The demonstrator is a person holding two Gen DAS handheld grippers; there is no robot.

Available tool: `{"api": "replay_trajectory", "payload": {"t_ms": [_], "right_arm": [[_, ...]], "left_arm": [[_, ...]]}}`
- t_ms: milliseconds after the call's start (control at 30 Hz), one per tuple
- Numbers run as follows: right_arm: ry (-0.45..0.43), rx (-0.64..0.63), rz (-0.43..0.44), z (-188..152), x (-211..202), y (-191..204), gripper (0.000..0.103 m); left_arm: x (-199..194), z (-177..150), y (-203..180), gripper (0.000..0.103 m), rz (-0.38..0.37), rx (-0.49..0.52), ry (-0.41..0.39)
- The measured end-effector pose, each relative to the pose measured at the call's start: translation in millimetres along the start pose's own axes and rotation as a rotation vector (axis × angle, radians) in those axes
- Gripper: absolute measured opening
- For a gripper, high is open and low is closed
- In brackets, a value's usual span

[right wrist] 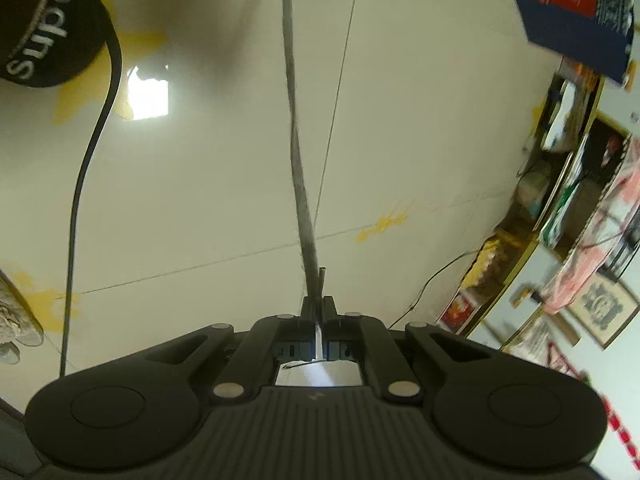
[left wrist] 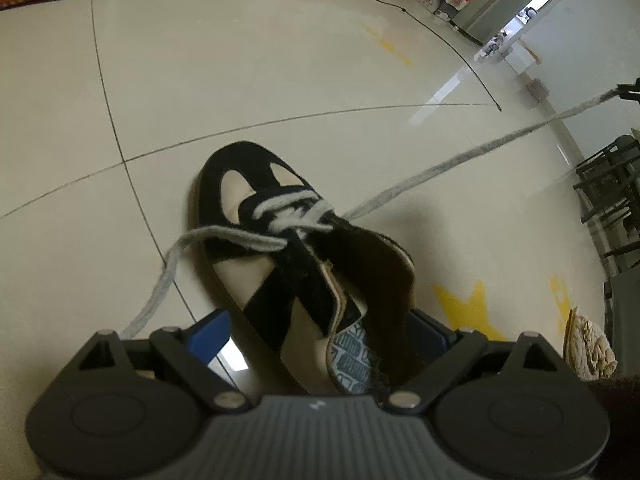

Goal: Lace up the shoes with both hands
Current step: 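Pull the white lace taut away from the sneaker with the right gripper while the left holds the tongue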

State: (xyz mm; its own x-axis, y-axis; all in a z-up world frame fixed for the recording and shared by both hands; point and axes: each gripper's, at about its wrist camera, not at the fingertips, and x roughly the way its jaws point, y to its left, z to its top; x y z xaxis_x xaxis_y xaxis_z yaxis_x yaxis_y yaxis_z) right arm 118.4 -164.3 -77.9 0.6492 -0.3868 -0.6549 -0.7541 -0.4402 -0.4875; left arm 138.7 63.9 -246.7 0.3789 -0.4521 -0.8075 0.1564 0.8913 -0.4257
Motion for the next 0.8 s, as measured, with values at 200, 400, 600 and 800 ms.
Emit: {"api": "replay_trajectory", "payload": {"t_ms": [200,400,600,800], "right_arm": [[-0.093,-0.028,-0.087,5,-21,-20,0.003],[-0.137,-0.094,-0.128,16,-29,-33,0.003],[-0.222,-0.100,-0.144,30,-44,-42,0.003],[-0.303,-0.107,-0.068,58,-29,-47,0.003]], "left_arm": [[-2,4,-5,0.095,0.001,0.018,-0.016],[-5,5,-7,0.095,-0.003,0.025,-0.029],[-6,5,-3,0.095,-0.008,0.013,-0.025],[-4,5,5,0.095,-0.020,-0.007,-0.023]]}}
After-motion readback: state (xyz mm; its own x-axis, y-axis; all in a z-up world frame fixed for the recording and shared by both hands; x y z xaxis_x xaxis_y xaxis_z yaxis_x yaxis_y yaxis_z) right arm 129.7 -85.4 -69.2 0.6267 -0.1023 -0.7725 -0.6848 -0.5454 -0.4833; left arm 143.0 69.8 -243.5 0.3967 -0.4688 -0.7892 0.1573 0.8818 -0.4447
